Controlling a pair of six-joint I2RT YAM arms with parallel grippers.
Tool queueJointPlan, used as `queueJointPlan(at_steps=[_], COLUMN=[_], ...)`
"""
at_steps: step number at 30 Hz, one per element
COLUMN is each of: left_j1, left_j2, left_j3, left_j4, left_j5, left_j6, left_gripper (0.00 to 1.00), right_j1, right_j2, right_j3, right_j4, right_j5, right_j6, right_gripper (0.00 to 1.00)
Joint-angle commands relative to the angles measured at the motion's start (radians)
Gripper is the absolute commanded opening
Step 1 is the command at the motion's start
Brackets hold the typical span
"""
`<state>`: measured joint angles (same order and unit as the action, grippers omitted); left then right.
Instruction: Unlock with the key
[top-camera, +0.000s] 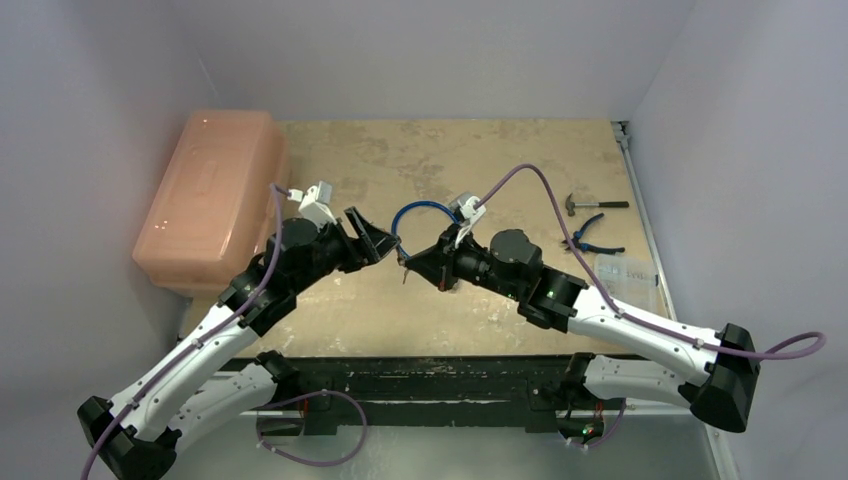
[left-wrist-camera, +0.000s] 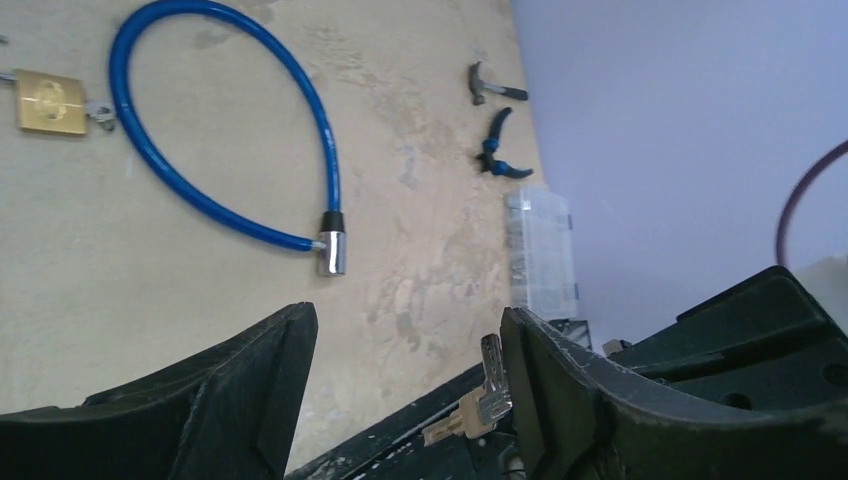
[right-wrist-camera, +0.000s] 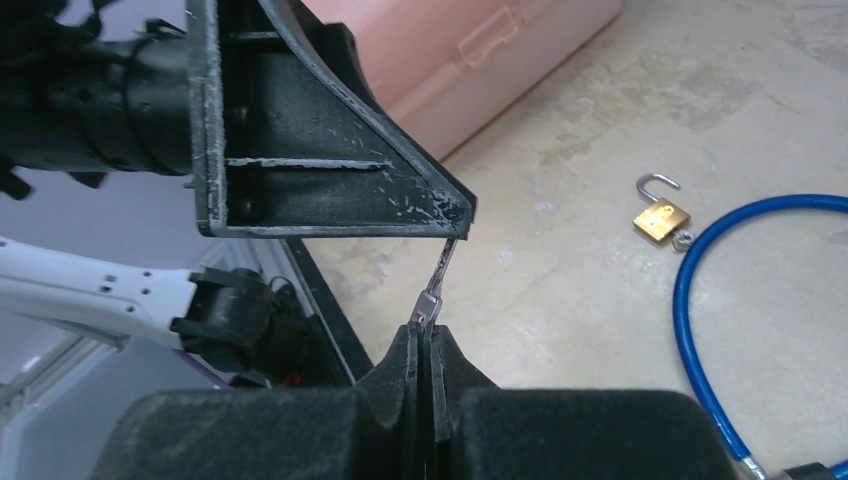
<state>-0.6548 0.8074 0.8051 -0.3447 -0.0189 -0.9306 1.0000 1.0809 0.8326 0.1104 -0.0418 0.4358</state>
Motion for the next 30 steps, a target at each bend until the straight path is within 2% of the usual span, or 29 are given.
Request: queueJointPlan(at_steps=[1, 11, 24, 27, 29, 30], left_j1=[0.004, 0.005, 0.004, 0.004, 0.005, 0.004], left_j2=[-0.013, -0.035, -0.036, -0.036, -0.037, -0.036], left_j3=[-0.015, -0.047, -0.074, -0.076, -0.079, -0.08], left_j4=[0.16, 0.235, 0.279, 0.279, 0.281, 0.281], left_j5=[0.108, 0.168, 0.19, 0.189, 0.19, 0.19], left_j6=[-0.066, -0.122, -0.145, -0.146, -0.148, -0.148], left_gripper=[0.71, 0.62, 0.29, 0.18, 0.04, 0.0], right_j1=[-0.003, -0.004, -0.004, -0.004, -0.004, -0.004], right_j2=[-0.042, -0.036, -0.035, -0.034, -0.032, -0.029], right_j3=[-0.018, 0.006, 0.001, -0.001, 0.001, 0.004], right_j4=[0.11, 0.124, 0.129, 0.13, 0.13, 0.129], right_j5=[-0.041, -0.079, -0.096, -0.096, -0.098, -0.106], right_j6=[0.048, 0.057, 0.057, 0.057, 0.058, 0.058], right_gripper=[0.0, 0.0, 0.0, 0.0, 0.0, 0.0])
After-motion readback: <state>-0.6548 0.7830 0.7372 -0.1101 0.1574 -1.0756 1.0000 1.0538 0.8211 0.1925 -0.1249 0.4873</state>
